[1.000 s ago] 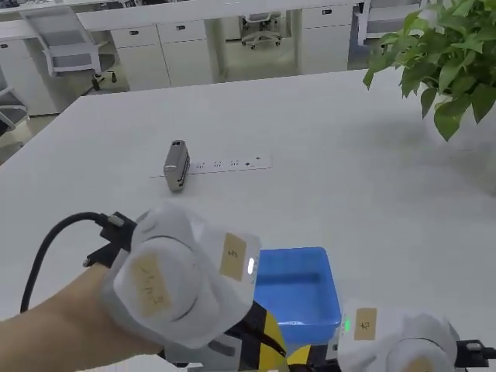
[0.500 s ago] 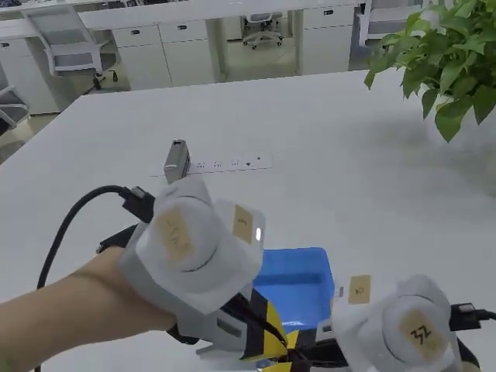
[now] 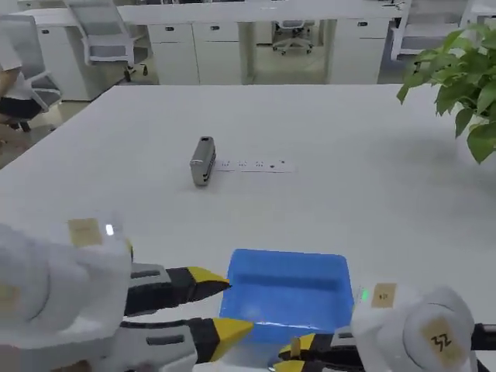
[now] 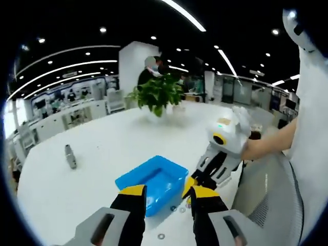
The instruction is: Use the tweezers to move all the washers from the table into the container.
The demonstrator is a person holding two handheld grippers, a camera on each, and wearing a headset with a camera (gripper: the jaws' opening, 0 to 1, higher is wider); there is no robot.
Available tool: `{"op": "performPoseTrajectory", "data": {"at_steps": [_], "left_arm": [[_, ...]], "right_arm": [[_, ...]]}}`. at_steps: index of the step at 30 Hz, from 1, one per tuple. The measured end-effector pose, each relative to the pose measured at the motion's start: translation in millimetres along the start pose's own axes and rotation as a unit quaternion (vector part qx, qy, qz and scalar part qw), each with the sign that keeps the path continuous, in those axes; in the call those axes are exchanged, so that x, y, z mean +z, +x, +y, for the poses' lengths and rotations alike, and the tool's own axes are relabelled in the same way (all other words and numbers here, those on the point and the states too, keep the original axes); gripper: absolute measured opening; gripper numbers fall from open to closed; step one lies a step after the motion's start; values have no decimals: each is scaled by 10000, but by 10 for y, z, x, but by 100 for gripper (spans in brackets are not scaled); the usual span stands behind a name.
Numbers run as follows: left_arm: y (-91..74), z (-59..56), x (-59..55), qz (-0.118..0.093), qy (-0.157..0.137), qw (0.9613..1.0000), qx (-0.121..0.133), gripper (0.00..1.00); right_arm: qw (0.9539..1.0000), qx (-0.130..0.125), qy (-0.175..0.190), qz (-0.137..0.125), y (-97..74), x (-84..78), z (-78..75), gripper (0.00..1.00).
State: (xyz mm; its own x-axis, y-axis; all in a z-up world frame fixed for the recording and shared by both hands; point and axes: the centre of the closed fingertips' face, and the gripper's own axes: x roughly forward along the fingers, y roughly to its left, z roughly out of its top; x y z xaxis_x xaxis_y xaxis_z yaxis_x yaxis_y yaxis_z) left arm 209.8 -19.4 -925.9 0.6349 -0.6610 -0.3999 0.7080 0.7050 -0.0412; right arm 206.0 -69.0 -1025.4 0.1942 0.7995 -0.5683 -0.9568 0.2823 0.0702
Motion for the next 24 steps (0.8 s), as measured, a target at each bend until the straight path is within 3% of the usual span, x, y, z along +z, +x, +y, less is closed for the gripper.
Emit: {"op": "performPoseTrajectory", "data": {"at_steps": [1, 4, 6, 8, 11, 14, 15, 18, 21, 22, 24], "left_arm": [[-79, 35, -53, -149, -252, 9993, 218, 38], [-219, 126, -268, -169, -627, 9951, 745, 49], [-269, 156, -394, -171, -806, 9915, 1012, 53], [-275, 143, -460, -206, -757, 9904, 1139, 56], [-240, 150, -569, -83, -660, 9889, 1330, 57], [-215, 149, -562, -2, -364, 9903, 1342, 59], [-201, 141, -529, -81, -280, 9910, 1304, 59], [-169, 70, -482, -313, -552, 9924, 1057, 66], [-203, 105, -497, -315, -633, 9917, 1069, 66], [-214, 113, -467, -411, -672, 9912, 1064, 67], [-230, 123, -418, -592, -755, 9896, 1069, 68]], "right_arm": [[10000, -6, 10, 5, -4, -3, 0, 2], [9998, -195, -23, 8, -34, -22, -34, 1], [9992, -295, 272, -59, -52, -28, -63, 1], [9981, -351, 486, -140, -69, -33, -106, 1], [9974, -335, 607, -197, -88, -37, -124, 1], [9960, -290, 800, -265, -113, -37, -139, 1], [9957, -272, 850, -265, -123, -36, -143, 1], [9933, -221, 1075, -365, -187, 21, -167, 1], [9885, -172, 1323, -717, -288, 191, -203, 1], [9851, -125, 1482, -862, -333, 264, -225, 2], [9833, -175, 1512, -997, -411, 360, -298, 2]]}}
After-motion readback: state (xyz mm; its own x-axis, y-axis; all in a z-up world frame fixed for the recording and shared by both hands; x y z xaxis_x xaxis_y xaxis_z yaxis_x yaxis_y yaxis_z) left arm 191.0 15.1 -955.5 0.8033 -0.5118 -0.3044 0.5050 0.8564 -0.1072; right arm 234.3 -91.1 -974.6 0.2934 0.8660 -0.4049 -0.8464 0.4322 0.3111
